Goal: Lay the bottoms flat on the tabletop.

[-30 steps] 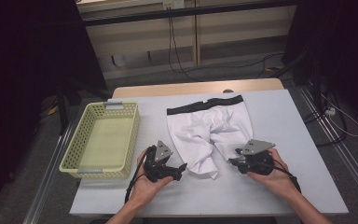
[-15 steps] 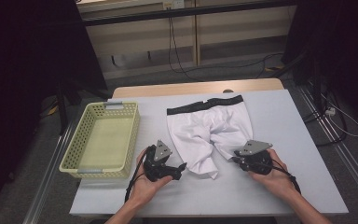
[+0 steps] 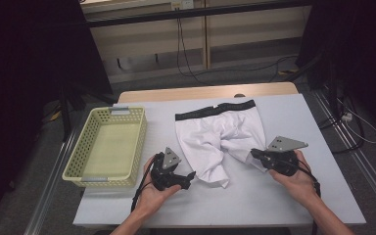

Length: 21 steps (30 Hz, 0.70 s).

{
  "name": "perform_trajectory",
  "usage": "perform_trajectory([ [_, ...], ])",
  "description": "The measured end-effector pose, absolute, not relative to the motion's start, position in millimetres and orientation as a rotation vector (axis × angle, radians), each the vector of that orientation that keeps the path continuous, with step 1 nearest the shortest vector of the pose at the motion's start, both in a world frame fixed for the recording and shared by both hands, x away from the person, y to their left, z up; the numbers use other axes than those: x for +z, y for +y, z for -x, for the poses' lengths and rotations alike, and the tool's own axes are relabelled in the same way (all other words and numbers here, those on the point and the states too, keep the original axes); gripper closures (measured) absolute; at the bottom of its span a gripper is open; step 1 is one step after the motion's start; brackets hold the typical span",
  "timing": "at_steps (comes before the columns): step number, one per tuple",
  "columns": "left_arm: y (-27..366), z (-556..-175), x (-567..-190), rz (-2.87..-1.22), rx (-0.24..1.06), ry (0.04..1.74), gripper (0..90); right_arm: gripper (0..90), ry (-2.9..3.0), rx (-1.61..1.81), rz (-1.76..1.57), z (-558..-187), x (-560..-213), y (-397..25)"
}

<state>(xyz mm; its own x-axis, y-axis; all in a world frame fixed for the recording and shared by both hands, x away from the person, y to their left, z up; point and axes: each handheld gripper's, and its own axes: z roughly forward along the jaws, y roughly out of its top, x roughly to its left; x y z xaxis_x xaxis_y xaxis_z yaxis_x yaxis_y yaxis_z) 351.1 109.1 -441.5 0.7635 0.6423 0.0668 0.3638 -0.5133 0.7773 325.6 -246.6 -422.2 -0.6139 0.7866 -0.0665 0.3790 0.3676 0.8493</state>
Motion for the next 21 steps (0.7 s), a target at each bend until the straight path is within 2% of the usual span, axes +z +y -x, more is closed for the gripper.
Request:
perform_trajectory([
  [15,112.3,-353.2,-441.4,-2.164,0.456,0.773,7.2,89.4,2.067,1.26,-0.971,-306.9,-378.3,-257.6],
  [21,112.9,-352.6,-440.7,-2.159,0.456,0.771,7.2,89.4,2.137,1.25,-0.936,-301.0,-383.5,-243.0],
])
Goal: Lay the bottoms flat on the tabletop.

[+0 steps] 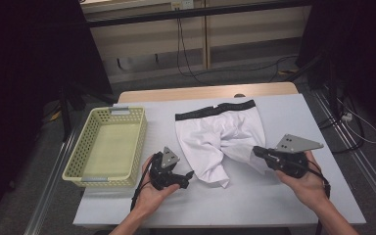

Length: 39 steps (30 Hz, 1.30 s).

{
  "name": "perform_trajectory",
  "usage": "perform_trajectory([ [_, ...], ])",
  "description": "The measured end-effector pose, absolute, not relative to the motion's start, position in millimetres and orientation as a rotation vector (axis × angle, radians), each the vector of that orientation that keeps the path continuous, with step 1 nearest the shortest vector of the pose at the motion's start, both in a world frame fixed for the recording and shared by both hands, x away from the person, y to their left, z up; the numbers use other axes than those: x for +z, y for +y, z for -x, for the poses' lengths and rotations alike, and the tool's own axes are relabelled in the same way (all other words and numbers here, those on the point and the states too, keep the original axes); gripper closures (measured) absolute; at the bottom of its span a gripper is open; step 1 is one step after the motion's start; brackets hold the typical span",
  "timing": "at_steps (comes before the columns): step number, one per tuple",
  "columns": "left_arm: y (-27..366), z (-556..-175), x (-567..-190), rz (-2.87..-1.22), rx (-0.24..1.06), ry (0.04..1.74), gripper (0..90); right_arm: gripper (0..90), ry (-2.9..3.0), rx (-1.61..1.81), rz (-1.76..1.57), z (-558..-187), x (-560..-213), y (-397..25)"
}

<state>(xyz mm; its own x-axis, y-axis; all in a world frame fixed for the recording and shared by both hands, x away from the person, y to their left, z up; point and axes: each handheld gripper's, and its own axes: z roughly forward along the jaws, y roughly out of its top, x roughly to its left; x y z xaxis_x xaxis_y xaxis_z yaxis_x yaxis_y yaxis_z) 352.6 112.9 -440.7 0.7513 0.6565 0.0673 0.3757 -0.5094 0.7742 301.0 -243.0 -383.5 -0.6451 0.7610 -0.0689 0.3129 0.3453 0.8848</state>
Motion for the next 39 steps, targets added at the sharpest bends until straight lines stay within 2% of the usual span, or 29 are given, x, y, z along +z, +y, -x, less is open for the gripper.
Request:
perform_trajectory([
  [7,114.0,-352.9,-440.6,-2.163,0.451,0.771,7.2,89.0,2.296,1.134,-0.97,-294.9,-423.4,-230.0],
  [18,110.6,-353.1,-442.3,-2.174,0.456,0.762,7.2,86.0,2.396,1.227,-0.842,-276.6,-419.3,-200.8],
  [25,113.3,-353.1,-441.2,-2.168,0.456,0.77,7.4,67.9,2.361,1.258,-0.922,-284.6,-422.4,-212.4],
  [28,113.1,-353.3,-441.4,-2.167,0.458,0.774,7.8,58.7,2.302,1.296,-1.002,-291.4,-420.1,-230.3],
  [30,112.8,-352.8,-441.3,-2.168,0.462,0.774,7.8,56.8,2.264,1.318,-1.062,-296.4,-419.6,-244.9],
  [32,112.3,-352.6,-441.4,-2.168,0.464,0.773,7.8,48.0,2.237,1.349,-1.098,-300.4,-419.8,-259.3],
  [36,112.1,-353.5,-442.1,-2.169,0.457,0.774,7.8,51.4,2.206,1.336,-1.114,-300.0,-414.8,-270.2],
  [39,112.4,-352.9,-441.9,-2.165,0.463,0.774,7.7,59.2,2.182,1.236,-1.164,-305.9,-421.1,-277.0],
])
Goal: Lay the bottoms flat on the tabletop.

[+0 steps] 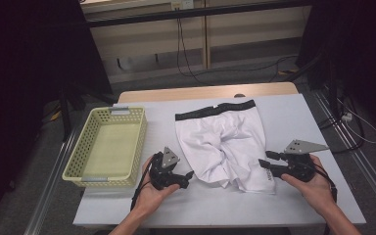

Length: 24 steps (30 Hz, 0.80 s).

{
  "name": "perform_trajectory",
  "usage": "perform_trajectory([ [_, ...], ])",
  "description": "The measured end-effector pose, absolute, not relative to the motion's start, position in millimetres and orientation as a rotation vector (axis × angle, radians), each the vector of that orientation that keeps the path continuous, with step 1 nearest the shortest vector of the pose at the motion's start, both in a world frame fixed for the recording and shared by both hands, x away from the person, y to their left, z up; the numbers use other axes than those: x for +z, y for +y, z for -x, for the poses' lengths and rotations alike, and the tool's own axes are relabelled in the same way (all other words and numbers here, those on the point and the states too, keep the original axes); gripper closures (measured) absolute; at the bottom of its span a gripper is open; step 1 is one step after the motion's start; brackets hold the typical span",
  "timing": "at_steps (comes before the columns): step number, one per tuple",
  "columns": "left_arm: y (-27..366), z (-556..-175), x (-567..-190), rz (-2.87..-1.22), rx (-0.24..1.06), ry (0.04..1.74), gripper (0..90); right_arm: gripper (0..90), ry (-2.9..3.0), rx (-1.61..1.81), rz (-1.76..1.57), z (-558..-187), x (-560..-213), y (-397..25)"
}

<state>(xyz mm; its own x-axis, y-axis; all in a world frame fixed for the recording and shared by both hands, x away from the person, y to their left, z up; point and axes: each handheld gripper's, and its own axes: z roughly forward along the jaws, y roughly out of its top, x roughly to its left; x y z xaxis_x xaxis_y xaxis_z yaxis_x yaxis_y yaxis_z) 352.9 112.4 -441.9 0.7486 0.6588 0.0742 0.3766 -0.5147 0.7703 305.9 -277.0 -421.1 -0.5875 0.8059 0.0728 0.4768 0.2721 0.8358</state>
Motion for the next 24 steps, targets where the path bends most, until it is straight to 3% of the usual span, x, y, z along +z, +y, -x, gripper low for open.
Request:
perform_trajectory([
  [7,112.2,-353.1,-441.9,-2.171,0.46,0.769,7.4,67.3,2.217,1.001,-1.242,-328.1,-446.8,-290.0],
  [24,109.7,-354.0,-444.3,-2.18,0.457,0.766,7.4,63.1,2.276,1.004,-1.234,-333.2,-456.6,-262.0],
])
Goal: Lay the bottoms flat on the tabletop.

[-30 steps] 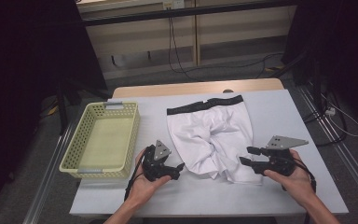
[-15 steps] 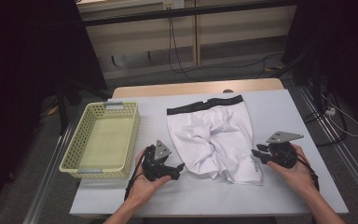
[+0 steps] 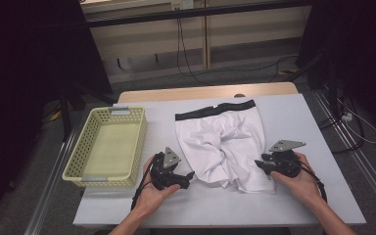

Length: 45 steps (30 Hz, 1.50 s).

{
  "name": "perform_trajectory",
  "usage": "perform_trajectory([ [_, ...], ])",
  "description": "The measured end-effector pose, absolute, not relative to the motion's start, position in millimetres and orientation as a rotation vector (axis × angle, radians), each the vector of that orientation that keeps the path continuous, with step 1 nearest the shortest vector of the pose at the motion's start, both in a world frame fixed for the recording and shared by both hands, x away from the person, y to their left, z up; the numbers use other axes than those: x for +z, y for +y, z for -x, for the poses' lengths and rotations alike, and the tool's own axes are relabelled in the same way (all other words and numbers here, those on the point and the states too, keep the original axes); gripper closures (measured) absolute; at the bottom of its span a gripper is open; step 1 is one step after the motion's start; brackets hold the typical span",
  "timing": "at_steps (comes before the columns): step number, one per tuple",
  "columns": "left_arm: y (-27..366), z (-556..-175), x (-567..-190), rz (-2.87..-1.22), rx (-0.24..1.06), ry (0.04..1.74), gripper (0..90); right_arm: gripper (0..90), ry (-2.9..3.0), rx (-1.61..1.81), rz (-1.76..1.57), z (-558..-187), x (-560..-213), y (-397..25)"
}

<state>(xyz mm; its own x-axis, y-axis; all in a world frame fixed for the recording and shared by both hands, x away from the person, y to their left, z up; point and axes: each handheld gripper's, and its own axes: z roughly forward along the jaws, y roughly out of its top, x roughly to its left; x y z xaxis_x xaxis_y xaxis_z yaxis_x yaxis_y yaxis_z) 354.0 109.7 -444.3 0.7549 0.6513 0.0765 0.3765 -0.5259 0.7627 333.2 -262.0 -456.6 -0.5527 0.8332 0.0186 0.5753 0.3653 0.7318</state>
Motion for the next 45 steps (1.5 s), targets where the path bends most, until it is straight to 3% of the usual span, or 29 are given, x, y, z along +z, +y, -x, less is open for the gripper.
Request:
perform_trajectory([
  [2,110.0,-353.6,-443.6,-2.182,0.466,0.762,7.4,67.2,2.293,0.997,-1.177,-330.4,-455.6,-256.8],
  [4,110.9,-353.2,-442.9,-2.185,0.465,0.761,7.4,63.6,2.299,1.006,-1.152,-328.2,-453.2,-253.1],
  [16,111.4,-353.1,-442.9,-2.184,0.462,0.768,7.4,64.8,2.192,0.983,-1.353,-336.3,-453.9,-278.8],
  [21,110.7,-352.8,-442.6,-2.182,0.464,0.762,7.4,60.2,2.215,0.986,-1.345,-335.8,-456.4,-272.3],
  [26,109.5,-353.1,-443.0,-2.18,0.463,0.761,7.4,71.0,2.245,0.983,-1.285,-333.2,-456.6,-265.7],
  [41,111.0,-353.6,-442.5,-2.18,0.466,0.763,7.4,68.6,2.249,1.018,-1.332,-332.7,-456.5,-264.8],
  [42,111.0,-353.6,-442.5,-2.181,0.466,0.763,7.4,69.5,2.252,1.011,-1.315,-332.5,-456.5,-264.4],
  [45,110.7,-353.1,-442.4,-2.181,0.464,0.763,7.4,83.2,2.267,1.005,-1.294,-331.2,-455.6,-261.6],
])
